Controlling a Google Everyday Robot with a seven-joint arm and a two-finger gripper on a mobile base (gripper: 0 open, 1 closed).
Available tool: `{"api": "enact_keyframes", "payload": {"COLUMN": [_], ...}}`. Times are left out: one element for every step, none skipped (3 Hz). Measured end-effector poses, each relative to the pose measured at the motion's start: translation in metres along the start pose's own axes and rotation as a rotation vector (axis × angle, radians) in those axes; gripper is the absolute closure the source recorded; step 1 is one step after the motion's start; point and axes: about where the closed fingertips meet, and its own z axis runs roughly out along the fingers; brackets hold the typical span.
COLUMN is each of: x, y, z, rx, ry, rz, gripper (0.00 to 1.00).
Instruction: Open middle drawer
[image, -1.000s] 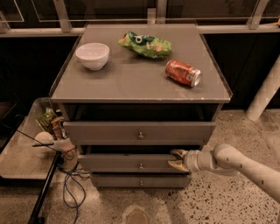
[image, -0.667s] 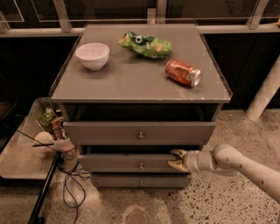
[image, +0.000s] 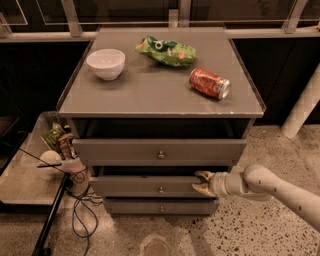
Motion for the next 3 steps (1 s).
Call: {"api": "enact_keyframes", "payload": {"x": [-0.001,0.000,-0.030], "y": [-0.002,0.002,0.015], "z": [-0.001,-0.004,-0.032], "rx": [0.000,-0.001,0.053], "ry": [0.000,-0.002,-0.045], "rz": [0.000,0.003,-0.061], "gripper": [1.00,1.00,1.00]}}
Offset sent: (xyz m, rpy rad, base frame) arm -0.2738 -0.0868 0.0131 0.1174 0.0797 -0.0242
